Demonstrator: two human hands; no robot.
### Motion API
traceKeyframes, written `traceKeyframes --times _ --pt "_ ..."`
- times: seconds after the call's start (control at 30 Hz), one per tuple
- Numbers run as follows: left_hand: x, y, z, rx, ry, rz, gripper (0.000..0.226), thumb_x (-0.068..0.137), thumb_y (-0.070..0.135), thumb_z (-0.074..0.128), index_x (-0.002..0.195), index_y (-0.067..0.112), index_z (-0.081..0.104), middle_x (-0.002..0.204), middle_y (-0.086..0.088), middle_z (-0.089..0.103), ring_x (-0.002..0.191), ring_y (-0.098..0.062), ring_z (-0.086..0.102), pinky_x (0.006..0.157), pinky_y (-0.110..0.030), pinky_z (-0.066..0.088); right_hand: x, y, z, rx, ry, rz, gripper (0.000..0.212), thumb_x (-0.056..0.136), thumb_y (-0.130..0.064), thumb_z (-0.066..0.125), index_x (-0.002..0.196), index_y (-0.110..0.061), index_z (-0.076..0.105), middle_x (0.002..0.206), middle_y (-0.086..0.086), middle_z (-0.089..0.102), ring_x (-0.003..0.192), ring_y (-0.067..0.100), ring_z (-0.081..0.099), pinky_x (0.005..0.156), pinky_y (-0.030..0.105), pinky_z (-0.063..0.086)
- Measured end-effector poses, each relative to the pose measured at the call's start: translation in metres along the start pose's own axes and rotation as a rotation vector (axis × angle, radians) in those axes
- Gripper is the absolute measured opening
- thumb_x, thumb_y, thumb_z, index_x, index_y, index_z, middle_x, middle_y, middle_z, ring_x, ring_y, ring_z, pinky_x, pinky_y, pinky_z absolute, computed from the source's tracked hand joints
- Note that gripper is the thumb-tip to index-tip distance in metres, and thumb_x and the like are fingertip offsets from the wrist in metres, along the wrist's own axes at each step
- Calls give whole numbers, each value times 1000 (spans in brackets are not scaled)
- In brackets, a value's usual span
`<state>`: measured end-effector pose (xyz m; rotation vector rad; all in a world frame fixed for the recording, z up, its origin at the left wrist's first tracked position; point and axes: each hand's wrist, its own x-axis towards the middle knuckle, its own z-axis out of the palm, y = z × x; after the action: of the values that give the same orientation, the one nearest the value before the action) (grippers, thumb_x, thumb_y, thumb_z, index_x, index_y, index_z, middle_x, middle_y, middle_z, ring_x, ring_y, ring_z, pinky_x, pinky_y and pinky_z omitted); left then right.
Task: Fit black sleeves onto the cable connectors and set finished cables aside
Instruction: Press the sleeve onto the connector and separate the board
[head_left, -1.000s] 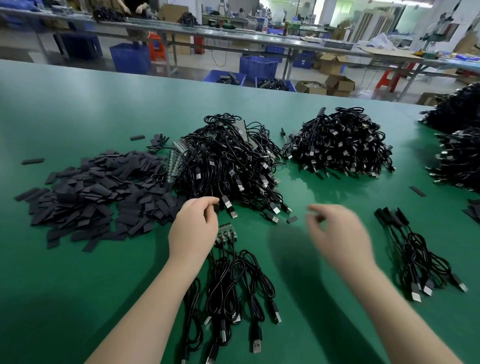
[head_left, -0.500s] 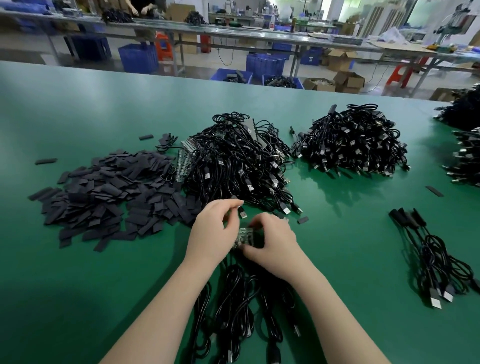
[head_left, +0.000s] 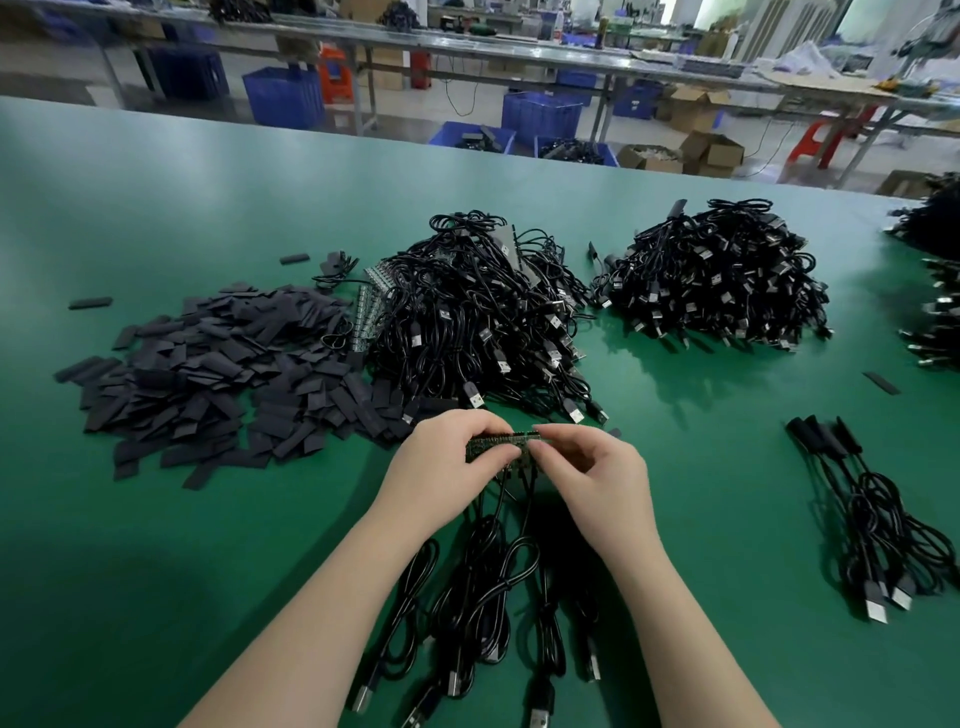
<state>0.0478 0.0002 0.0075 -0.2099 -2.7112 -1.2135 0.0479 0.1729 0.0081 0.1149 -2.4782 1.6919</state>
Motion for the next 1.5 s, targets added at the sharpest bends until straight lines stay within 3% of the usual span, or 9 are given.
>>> traceKeyframes --times 0.1,0.33,0.6,0.77,0.9,1.13,1.3,1.5 --pt "-1 2 -1 27 -23 1 9 88 43 64 96 42 67 96 26 64 95 5 57 84 -31 51 0 -1 1 -31 -4 -9 19 83 -21 79 82 -38 71 79 -26 71 75 -6 66 69 6 47" --pt "-3 6 4 11 63 -10 8 86 44 66 89 39 70 89 28 67 93 5 57 83 -26 48 -3 -3 2 -41 44 -28 11 83 -20 79 78 -28 74 74 -24 70 68 -6 63 62 5 44" --pt "-2 11 12 48 133 -81 6 86 43 66 80 42 65 72 34 58 74 23 46 88 -26 28 -4 -5 8 -103 86 -62 24 84 -16 77 72 -33 66 69 -18 68 68 -7 62 64 5 44" --pt "-2 12 14 116 130 -103 5 88 46 61 84 44 62 75 30 57 72 19 41 83 -22 15 -6 -6 9 -128 99 -63 27 85 -17 76 71 -37 63 70 -17 68 70 -4 63 65 7 46" --pt "-2 13 14 146 131 -106 9 90 46 59 91 41 66 86 26 64 77 6 48 84 -26 17 -7 -7 9 -144 104 -70 28 86 -17 75 71 -37 62 71 -16 68 71 -3 63 65 8 46" --pt "-2 15 16 150 136 -117 13 90 44 58 96 38 67 92 24 66 88 1 56 86 -30 21 -8 -10 10 -175 110 -78 28 87 -16 73 72 -36 61 74 -16 67 75 -4 61 64 6 44" --pt "-4 18 17 168 163 -106 12 90 41 59 96 36 68 94 22 67 94 -1 58 81 -28 18 -8 -7 12 -239 140 -129 14 87 -13 72 78 -23 68 77 -13 67 75 0 61 65 7 42" --pt "-2 12 13 146 139 -68 14 91 45 59 98 39 69 101 23 67 100 -1 57 89 -32 28 -5 -5 6 -116 222 -120 24 90 -16 69 77 -33 61 75 -14 67 75 0 62 69 9 44"
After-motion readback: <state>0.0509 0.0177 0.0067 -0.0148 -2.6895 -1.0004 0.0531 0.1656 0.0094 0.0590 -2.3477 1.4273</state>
